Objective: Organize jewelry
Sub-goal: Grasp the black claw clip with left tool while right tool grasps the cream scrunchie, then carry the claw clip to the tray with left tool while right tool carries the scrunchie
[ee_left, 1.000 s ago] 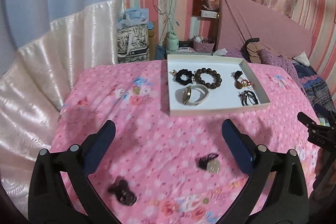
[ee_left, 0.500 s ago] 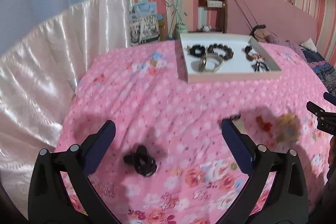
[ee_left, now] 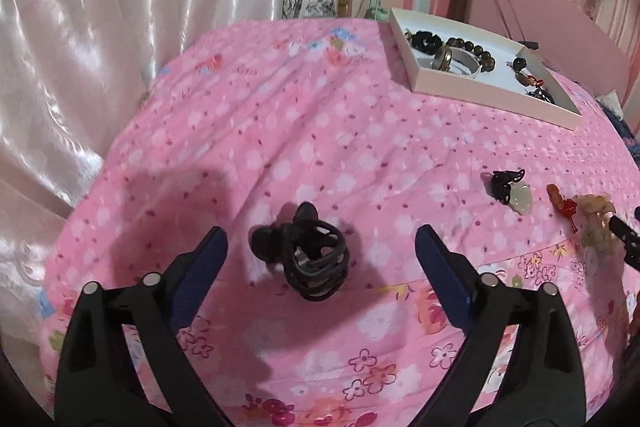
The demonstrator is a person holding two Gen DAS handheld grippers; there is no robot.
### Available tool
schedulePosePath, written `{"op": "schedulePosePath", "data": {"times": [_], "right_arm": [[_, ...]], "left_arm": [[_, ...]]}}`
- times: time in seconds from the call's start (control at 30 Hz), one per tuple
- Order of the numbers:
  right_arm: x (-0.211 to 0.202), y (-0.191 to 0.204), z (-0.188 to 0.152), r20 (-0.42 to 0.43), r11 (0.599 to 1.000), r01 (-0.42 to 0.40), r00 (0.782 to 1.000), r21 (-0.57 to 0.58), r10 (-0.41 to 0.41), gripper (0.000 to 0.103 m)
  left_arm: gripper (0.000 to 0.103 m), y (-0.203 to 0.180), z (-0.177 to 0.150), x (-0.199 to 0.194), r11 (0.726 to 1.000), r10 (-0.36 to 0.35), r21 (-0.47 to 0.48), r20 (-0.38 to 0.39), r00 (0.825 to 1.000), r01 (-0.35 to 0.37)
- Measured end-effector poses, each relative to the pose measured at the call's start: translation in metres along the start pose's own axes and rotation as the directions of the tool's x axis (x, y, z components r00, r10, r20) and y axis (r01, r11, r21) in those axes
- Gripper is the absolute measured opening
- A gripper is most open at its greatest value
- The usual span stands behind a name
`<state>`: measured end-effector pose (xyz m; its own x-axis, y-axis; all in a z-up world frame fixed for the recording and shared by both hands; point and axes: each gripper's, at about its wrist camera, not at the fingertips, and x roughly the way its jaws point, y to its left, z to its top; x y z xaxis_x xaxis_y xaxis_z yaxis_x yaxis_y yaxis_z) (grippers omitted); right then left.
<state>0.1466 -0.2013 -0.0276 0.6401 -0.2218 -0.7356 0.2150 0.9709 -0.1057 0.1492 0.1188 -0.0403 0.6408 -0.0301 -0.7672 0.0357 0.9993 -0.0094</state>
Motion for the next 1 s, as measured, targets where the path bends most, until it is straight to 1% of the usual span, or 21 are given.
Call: {"op": "schedulePosePath", "data": {"times": [0.03, 0.13, 0.2, 0.27, 0.33, 0.47, 0.5, 0.53, 0.57, 0.63, 0.67, 0.7, 0.73, 0.77, 0.8, 0.83, 0.9, 1.0], "right_arm": [[0.002, 0.001, -0.001, -0.006, 1.0, -0.003, 1.0, -0.004, 0.003, 0.086], [0.01, 0.004, -0.005, -0.035, 1.0, -0.018, 0.999, -0.003, 0.018, 0.082], [0.013, 0.003, -0.006, -0.046, 0.999, -0.036, 0.998, 0.009, 0.036, 0.08], [0.016, 0.001, -0.006, -0.052, 0.998, -0.058, 0.997, 0.031, 0.059, 0.078], [0.019, 0.0, -0.007, -0.058, 0.996, -0.078, 0.995, 0.047, 0.081, 0.074], [0.02, 0.002, -0.009, -0.049, 0.995, -0.086, 0.995, 0.048, 0.089, 0.071], [0.02, 0.002, -0.009, -0.048, 0.994, -0.094, 0.994, 0.05, 0.097, 0.068], [0.02, 0.002, -0.009, -0.044, 0.993, -0.109, 0.993, 0.05, 0.111, 0.061], [0.02, 0.001, -0.009, -0.042, 0.992, -0.119, 0.992, 0.05, 0.121, 0.059], [0.02, 0.001, -0.008, -0.037, 0.99, -0.134, 0.99, 0.048, 0.136, 0.048], [0.02, 0.001, -0.008, -0.035, 0.988, -0.143, 0.989, 0.051, 0.145, 0.046], [0.019, 0.001, -0.007, -0.033, 0.988, -0.147, 0.988, 0.054, 0.149, 0.041], [0.019, -0.001, -0.007, -0.031, 0.986, -0.152, 0.988, 0.062, 0.154, 0.033], [0.019, -0.002, -0.007, -0.028, 0.985, -0.157, 0.987, 0.072, 0.159, 0.029], [0.02, -0.004, -0.007, -0.027, 0.983, -0.161, 0.986, 0.083, 0.163, 0.022], [0.02, -0.008, -0.007, -0.025, 0.98, -0.171, 0.984, 0.101, 0.174, 0.019], [0.021, -0.015, -0.007, -0.021, 0.972, -0.195, 0.98, 0.133, 0.2, 0.016], [0.023, -0.02, -0.007, -0.017, 0.963, -0.216, 0.975, 0.161, 0.221, 0.014]], "left_arm": [[0.092, 0.0, -0.001, 0.002, 1.0, -0.006, -0.001, 0.001, 1.0, 0.006], [0.092, -0.006, -0.004, 0.005, 1.0, 0.005, 0.024, 0.012, 1.0, -0.005], [0.092, -0.009, -0.005, 0.006, 0.999, 0.025, 0.046, 0.021, 0.999, -0.026], [0.091, -0.01, -0.006, 0.009, 0.998, 0.03, 0.055, 0.016, 0.999, -0.031], [0.088, -0.007, -0.007, 0.015, 0.999, 0.017, 0.041, 0.001, 1.0, -0.017], [0.078, 0.002, -0.007, 0.027, 1.0, 0.001, -0.012, -0.031, 1.0, -0.002], [0.075, 0.004, -0.007, 0.028, 1.0, -0.002, -0.024, -0.033, 0.999, 0.001], [0.074, 0.007, -0.007, 0.028, 0.999, -0.007, -0.041, -0.029, 1.0, 0.006], [0.072, 0.008, -0.007, 0.028, 0.999, -0.012, -0.053, -0.024, 1.0, 0.01], [0.068, 0.009, -0.007, 0.028, 0.998, -0.017, -0.063, -0.017, 1.0, 0.016], [0.066, 0.009, -0.008, 0.029, 0.998, -0.015, -0.064, -0.017, 1.0, 0.014], [0.061, 0.009, -0.008, 0.029, 0.998, -0.012, -0.063, -0.018, 1.0, 0.011], [0.058, 0.008, -0.008, 0.031, 0.998, -0.008, -0.06, -0.022, 1.0, 0.007], [0.052, 0.008, -0.008, 0.032, 0.998, -0.006, -0.058, -0.025, 1.0, 0.005], [0.052, 0.007, -0.009, 0.032, 0.999, -0.003, -0.054, -0.027, 1.0, 0.002], [0.052, 0.007, -0.009, 0.032, 0.999, -0.002, -0.053, -0.023, 1.0, 0.0], [0.052, 0.006, -0.009, 0.032, 0.999, 0.002, -0.053, -0.019, 1.0, -0.003], [0.052, 0.005, -0.009, 0.033, 0.999, 0.006, -0.048, -0.014, 1.0, -0.006]]}}
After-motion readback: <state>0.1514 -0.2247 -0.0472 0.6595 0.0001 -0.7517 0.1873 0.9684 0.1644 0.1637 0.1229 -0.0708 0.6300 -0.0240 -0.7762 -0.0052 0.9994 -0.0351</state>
